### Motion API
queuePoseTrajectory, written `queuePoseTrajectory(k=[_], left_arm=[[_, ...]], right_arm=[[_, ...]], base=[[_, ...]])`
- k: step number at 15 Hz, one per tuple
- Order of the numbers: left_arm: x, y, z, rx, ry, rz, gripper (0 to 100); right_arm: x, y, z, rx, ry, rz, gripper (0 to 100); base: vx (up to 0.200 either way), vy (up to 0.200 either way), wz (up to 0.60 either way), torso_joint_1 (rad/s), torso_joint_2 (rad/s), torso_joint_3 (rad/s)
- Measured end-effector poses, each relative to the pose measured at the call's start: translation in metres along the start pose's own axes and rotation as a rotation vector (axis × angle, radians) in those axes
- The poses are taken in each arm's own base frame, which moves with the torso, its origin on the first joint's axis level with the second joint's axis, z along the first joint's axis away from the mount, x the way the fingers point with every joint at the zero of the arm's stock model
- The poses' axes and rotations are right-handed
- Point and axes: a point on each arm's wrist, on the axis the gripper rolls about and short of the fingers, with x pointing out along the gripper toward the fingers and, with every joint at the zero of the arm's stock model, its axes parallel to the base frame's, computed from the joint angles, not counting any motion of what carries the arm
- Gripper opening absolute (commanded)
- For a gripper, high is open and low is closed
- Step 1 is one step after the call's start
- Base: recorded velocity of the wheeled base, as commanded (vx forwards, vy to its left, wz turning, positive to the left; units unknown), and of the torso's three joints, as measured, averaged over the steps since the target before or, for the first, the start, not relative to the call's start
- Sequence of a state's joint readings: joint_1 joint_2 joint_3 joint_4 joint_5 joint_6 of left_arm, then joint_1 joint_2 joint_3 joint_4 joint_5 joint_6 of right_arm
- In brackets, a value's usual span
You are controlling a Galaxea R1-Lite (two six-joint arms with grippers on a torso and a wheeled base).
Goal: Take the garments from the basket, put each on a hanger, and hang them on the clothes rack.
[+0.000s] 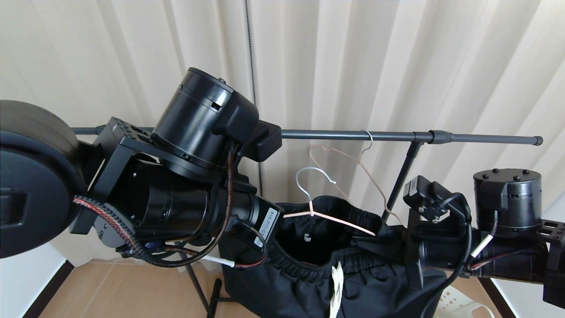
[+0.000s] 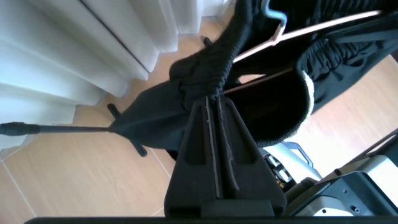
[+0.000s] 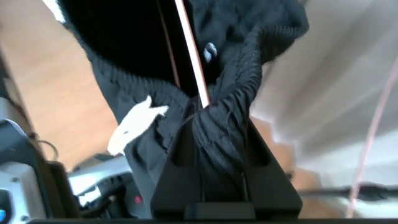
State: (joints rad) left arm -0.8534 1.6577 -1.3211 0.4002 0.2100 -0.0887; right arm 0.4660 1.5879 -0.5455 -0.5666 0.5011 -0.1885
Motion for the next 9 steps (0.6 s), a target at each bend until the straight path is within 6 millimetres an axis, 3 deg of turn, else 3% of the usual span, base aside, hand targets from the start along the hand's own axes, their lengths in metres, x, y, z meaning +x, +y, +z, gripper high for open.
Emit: queuePoseTrajectory(k=[9], left_arm=[[-0.0062, -0.0084, -0.0046, 0.027, -0.001, -0.026, 0]], right_arm=[[-0.0005, 0.0017, 0.0025, 0.072, -0.093, 0.045, 0]], base=[[0.0, 0.0, 0.0, 0.0, 0.0, 0.0]])
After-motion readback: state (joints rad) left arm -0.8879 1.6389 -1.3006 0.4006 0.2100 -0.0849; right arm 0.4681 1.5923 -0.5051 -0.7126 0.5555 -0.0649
